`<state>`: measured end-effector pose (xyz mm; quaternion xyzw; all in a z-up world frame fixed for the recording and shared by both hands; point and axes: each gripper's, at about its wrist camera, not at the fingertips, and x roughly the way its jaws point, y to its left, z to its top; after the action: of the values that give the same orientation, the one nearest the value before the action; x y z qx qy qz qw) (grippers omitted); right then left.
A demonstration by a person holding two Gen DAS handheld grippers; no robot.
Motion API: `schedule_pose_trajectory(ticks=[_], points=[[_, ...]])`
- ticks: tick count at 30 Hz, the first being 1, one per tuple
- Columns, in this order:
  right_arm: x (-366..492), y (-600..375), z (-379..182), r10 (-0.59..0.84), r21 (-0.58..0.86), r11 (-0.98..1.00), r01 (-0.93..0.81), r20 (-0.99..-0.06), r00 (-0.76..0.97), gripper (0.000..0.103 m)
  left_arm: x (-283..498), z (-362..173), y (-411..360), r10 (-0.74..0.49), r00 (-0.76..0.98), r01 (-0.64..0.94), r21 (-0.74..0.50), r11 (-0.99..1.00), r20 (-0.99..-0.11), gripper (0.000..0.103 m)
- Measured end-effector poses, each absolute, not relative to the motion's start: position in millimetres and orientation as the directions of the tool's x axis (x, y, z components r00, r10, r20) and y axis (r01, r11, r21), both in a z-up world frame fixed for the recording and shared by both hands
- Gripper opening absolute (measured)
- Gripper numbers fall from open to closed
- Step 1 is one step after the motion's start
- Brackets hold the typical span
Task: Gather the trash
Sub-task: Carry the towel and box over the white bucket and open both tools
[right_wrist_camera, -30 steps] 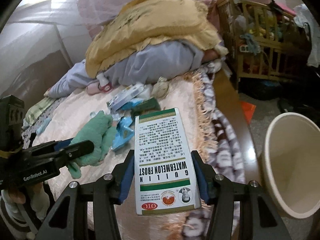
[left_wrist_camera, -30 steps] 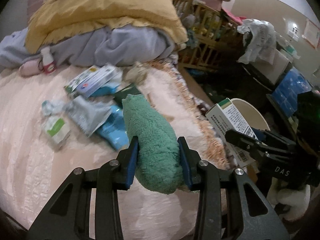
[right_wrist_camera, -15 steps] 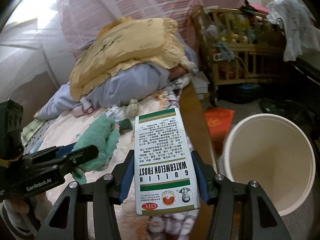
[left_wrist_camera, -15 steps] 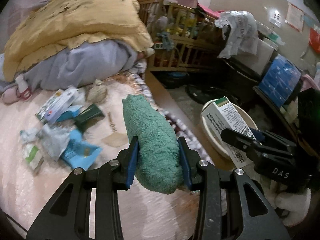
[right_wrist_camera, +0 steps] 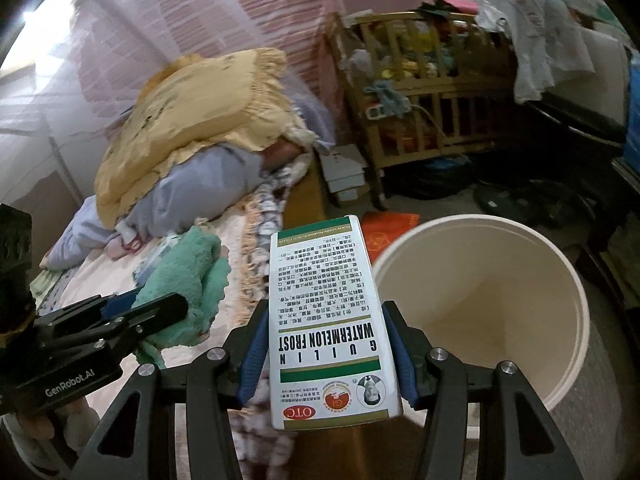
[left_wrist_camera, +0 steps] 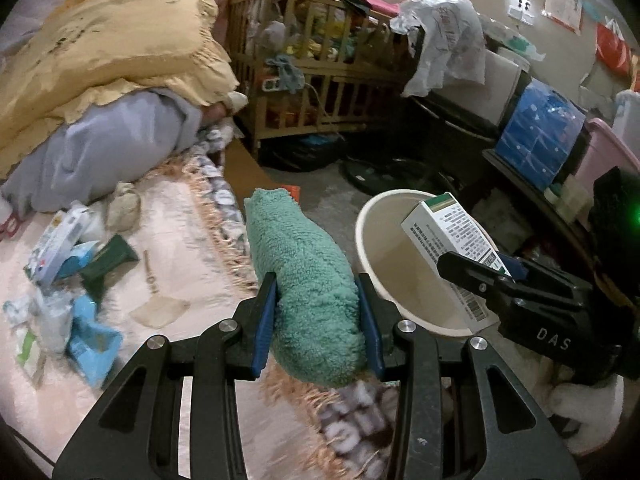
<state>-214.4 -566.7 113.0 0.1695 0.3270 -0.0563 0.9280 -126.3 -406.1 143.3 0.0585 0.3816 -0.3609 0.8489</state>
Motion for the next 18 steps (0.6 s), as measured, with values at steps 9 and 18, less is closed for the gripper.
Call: schedule_pose_trajectory(ticks=[9, 18], points=[[-226, -611, 99, -0.051, 0.302, 0.900, 0.315, -0.644, 0.764, 0.052, -123, 134, -446, -0.598, 0.395, 0.682, -0.214, 0.700, -0.697, 0.036], [-230, -639, 84, -0.073, 0.322, 0.868, 0.377, -0.669, 0.739, 0.053, -122, 122, -476, -0.602, 0.363, 0.705, -0.213, 0.677, -0.711, 0.036]])
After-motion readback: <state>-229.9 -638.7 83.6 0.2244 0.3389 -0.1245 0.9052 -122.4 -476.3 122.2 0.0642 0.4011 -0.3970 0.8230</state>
